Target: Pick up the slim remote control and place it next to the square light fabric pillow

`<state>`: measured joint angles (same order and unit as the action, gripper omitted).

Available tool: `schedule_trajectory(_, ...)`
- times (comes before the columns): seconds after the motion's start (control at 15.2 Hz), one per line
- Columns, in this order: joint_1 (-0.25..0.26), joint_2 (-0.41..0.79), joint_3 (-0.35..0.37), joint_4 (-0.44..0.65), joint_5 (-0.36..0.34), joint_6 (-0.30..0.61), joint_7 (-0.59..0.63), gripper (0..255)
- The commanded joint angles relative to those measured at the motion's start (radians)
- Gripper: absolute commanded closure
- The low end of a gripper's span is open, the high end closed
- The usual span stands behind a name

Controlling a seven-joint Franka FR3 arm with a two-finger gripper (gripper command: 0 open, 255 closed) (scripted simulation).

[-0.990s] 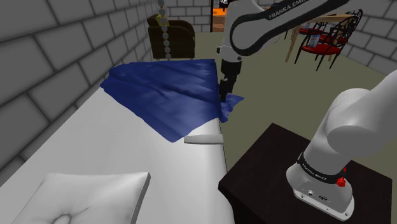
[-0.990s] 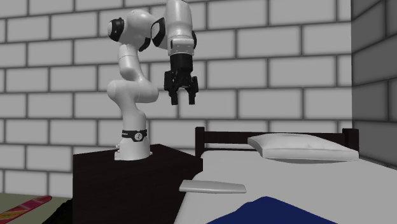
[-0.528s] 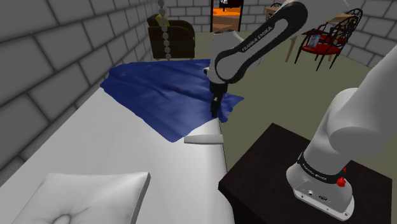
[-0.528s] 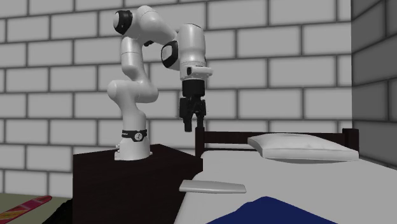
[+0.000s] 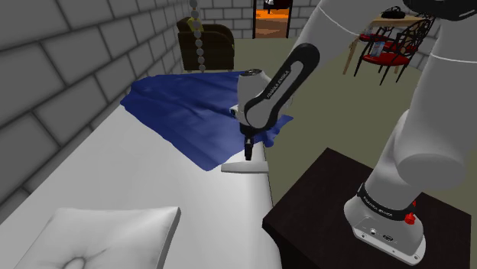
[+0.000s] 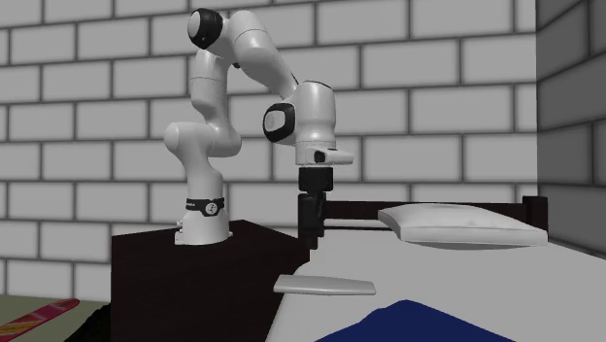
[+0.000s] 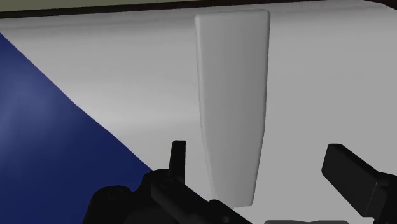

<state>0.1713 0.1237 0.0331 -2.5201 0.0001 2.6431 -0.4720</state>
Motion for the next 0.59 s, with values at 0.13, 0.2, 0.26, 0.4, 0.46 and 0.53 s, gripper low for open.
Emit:
schedule_trajectory(0.13, 0.024, 0.176, 0.004, 0.066, -0.056, 0.108, -0.021, 0)
schedule_trajectory(0.2, 0.025, 0.179, 0.004, 0.067, -0.057, 0.109, -0.021, 0)
schedule_trajectory(0.26, 0.026, 0.194, 0.002, 0.069, -0.059, 0.122, -0.02, 0)
schedule_trajectory(0.4, 0.028, 0.223, -0.001, 0.074, -0.063, 0.146, -0.017, 0)
schedule_trajectory(0.46, 0.029, 0.238, -0.002, 0.077, -0.065, 0.158, -0.016, 0)
schedule_trajectory(0.53, 0.03, 0.253, -0.004, 0.081, -0.067, 0.17, -0.014, 0)
